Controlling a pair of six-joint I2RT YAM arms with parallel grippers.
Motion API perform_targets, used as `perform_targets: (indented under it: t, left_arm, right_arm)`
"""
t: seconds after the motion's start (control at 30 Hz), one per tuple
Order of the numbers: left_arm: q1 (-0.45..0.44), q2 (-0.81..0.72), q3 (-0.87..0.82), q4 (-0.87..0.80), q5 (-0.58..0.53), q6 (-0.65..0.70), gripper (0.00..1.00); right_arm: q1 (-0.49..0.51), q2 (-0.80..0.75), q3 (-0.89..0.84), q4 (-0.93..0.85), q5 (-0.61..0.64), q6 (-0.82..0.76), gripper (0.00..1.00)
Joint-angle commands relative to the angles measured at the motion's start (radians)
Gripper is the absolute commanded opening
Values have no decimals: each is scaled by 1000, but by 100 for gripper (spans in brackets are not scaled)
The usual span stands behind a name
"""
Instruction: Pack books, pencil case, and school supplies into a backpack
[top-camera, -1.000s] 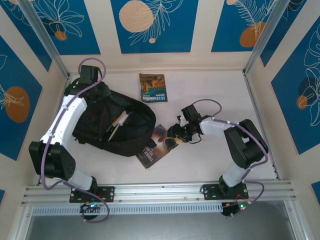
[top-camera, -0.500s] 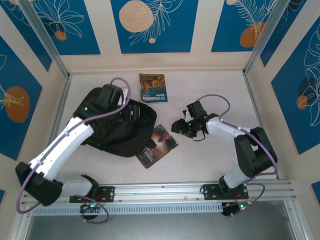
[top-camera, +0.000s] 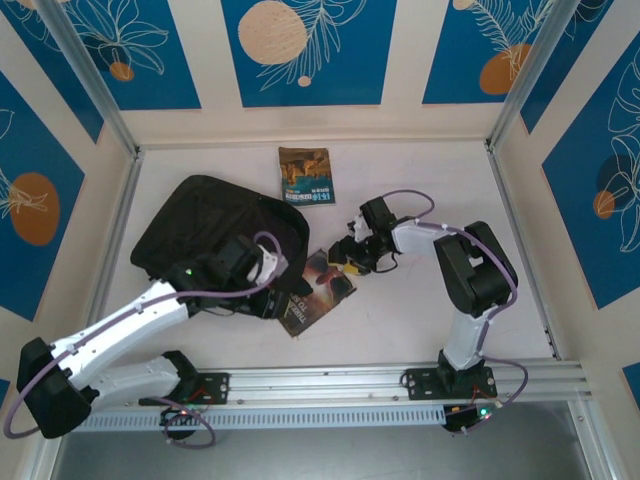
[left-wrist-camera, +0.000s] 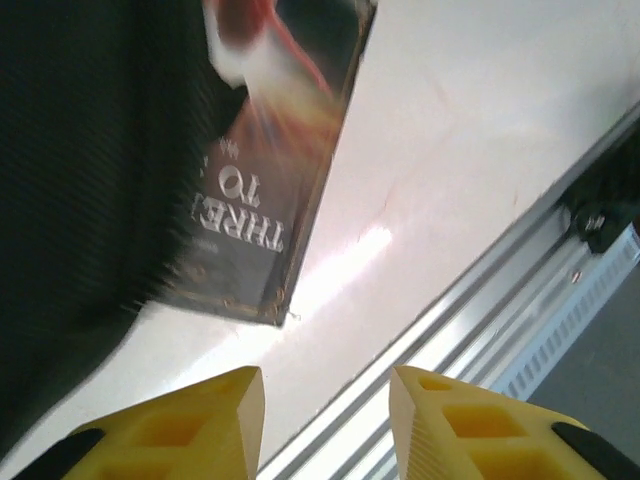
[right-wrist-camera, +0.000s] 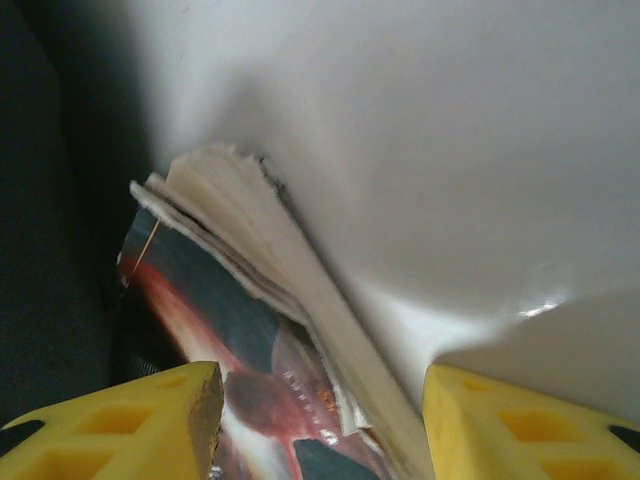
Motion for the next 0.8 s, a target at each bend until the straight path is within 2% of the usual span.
perform_targets:
  t: [0.0,0.13,0.4,0.67,0.7,0.77]
  left_arm:
    - [-70,43,-52,25,-69,-61,35]
    - [-117,140,-64,22,-165,-79,32]
    - [-211,352,-73,67,-275,-111,22]
    - [-215,442,-85,101,-330,-111,10]
    - [-216,448,-86,106,-326,-113,8]
    - [-218,458,-86,111,-322,-111,5]
  right_arm:
    - [7,-17,-43,17,-79,2,56]
    - [11,-21,-83,25,-116,12,55]
    - [45,-77,-166,56,-124,38,54]
    - [81,-85,-188,59,-251,39,53]
    - [82,-93,-200,68,-262,46,53]
    - [86,-121,-219,76,-263,49,44]
